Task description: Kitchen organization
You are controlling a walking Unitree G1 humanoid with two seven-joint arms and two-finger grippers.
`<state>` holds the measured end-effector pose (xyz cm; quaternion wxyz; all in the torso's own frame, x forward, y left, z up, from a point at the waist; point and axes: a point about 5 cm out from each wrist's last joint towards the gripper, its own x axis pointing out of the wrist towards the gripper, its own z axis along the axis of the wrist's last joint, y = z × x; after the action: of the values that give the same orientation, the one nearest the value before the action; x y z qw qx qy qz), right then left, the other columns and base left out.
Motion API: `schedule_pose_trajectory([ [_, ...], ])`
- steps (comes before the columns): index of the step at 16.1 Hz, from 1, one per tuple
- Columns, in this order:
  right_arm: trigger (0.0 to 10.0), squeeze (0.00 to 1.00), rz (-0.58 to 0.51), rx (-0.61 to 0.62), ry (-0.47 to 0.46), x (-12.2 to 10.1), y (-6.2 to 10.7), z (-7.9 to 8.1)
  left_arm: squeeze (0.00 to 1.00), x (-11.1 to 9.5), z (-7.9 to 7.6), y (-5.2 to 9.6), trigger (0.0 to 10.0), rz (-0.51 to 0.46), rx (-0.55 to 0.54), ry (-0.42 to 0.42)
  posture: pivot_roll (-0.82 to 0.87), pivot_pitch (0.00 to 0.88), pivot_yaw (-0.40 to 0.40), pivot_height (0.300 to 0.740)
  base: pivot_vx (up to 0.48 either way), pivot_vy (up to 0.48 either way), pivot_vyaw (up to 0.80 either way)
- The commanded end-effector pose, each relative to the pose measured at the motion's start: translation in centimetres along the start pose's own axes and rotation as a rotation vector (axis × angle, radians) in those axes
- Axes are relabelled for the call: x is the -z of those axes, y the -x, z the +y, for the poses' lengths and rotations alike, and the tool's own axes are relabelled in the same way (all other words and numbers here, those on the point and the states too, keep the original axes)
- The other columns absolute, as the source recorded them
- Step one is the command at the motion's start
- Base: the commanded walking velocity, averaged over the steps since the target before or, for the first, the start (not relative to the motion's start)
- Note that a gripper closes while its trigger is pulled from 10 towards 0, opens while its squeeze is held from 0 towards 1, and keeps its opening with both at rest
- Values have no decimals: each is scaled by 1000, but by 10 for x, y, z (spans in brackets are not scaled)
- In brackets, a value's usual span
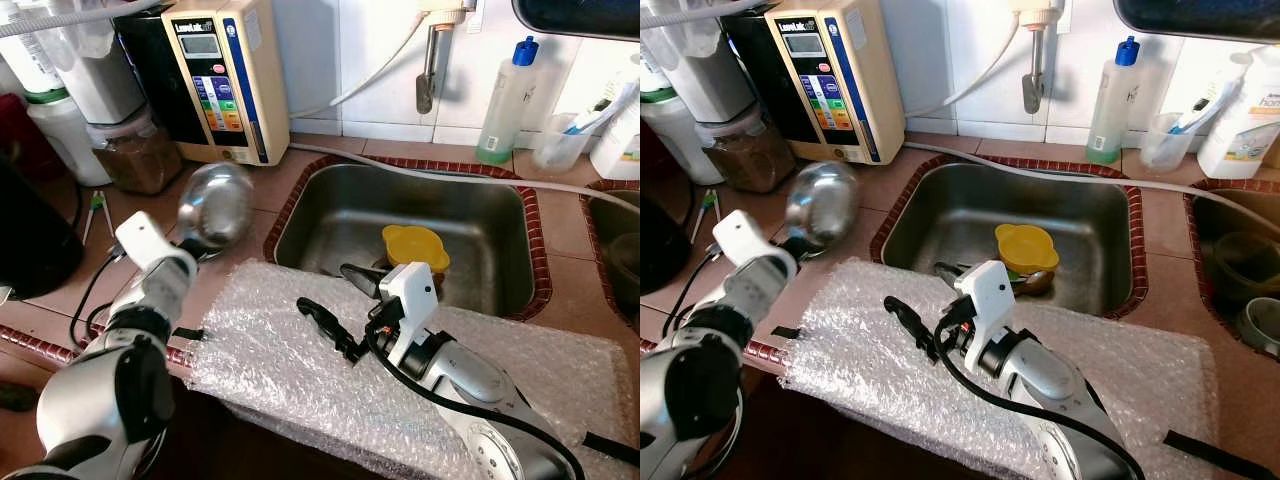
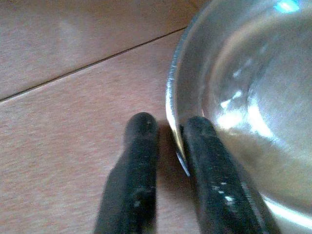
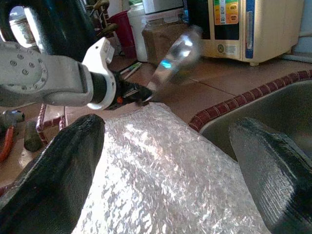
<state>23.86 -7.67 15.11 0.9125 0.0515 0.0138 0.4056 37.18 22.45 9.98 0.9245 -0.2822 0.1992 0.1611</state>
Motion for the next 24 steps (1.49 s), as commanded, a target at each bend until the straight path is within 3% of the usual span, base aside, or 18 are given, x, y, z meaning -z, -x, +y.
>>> schedule_pose_trajectory([
  [1, 10000, 0, 6, -15, -10, 1, -2, 0, 0, -1, 16, 1, 0, 9, -32, -14, -173, 18, 127, 740, 0, 0, 0],
  [4, 10000, 0, 12, -24, -8, 2, -4, -2, 0, 4, 40, 4, 0, 29, -47, -22, -155, 16, 116, 740, 0, 0, 0],
  [8, 10000, 0, 17, -36, -3, 2, -7, -3, 0, 5, 45, 6, 0, 28, -36, -51, -142, 13, 107, 740, 0, 0, 0],
  [10, 10000, 0, 19, -38, -2, 3, -8, -3, 0, 5, 44, 8, 0, 17, -5, -122, -141, 12, 107, 740, 0, 0, 0],
  [13, 10000, 0, 21, -34, -1, 4, -8, -3, 0, 0, 30, 14, 0, -58, 84, -294, -142, 11, 108, 740, 0, 0, 0],
  [17, 10000, 0, 24, -32, 5, 5, -10, -6, 0, -12, 16, 20, 0, -158, 114, -405, -140, 7, 103, 740, 0, 0, 0],
  [21, 10000, 0, 28, -32, 12, 6, -12, -7, 0, -21, 10, 25, 0, -240, 114, -431, -137, 0, 99, 740, 0, 0, 0],
  [22, 10000, 0, 28, -27, 15, 7, -13, -8, 0, -26, 5, 28, 0, -301, 141, -392, -135, 0, 96, 740, 0, 0, 0],
  [24, 10000, 0, 29, -16, 22, 7, -14, -11, 0, -22, 3, 29, 0, -297, 152, -410, -136, 0, 94, 740, 0, 0, 0],
])
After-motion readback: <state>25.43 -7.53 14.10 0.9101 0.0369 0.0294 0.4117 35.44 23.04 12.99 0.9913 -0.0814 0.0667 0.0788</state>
